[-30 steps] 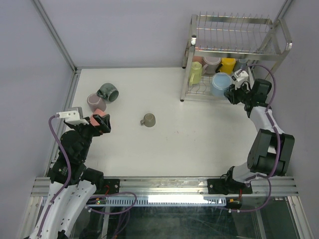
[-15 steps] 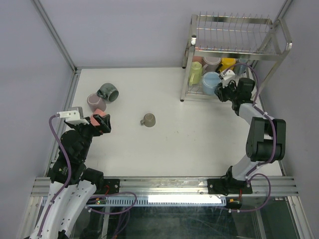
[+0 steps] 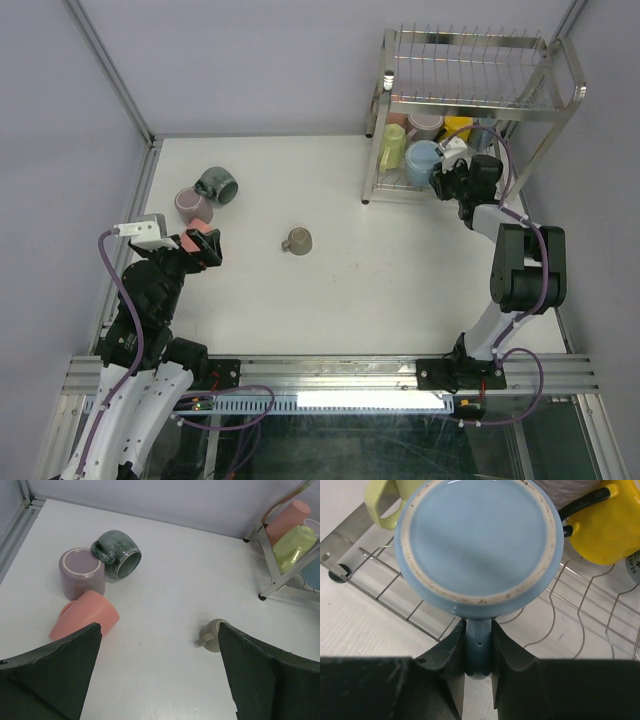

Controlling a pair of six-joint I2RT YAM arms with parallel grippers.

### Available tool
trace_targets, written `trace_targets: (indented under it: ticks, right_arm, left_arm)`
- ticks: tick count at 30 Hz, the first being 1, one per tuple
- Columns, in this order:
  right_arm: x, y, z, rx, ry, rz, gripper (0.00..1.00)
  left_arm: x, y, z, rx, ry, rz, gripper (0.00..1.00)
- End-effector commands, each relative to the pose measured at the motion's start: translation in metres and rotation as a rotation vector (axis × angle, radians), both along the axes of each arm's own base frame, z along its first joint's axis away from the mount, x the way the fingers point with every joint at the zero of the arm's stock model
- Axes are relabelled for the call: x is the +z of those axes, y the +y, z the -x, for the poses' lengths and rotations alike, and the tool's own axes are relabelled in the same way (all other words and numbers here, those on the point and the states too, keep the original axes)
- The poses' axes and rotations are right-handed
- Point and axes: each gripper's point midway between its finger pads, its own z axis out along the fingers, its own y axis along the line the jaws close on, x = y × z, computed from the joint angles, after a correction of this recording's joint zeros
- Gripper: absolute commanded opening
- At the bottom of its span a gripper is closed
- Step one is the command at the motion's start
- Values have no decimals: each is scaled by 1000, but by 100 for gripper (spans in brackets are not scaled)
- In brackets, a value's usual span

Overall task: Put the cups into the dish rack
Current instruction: Turn the cup upside down in the dish rack.

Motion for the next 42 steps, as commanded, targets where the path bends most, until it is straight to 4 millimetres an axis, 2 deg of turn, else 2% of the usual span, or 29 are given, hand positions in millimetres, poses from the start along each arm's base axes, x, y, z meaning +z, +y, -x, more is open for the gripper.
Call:
trace_targets:
  ticks: [1, 20, 27, 34, 42]
  right_arm:
    - [85, -8, -42, -133, -279, -32, 0]
    - [81, -12, -68, -371, -317, -160, 0]
    - [79, -4, -73, -405, -320, -209, 0]
    - [78, 10, -76, -396, -311, -244, 7]
    - [73, 1, -84, -504, -280, -310, 12]
  left_arm:
    - [8, 0, -3, -5, -33, -6, 99]
    - [8, 0, -3, -5, -33, -6, 99]
    - [8, 0, -3, -4, -31, -6, 99]
    - [7, 0, -4, -3, -27, -7, 99]
    - [6, 1, -4, 0, -25, -7, 99]
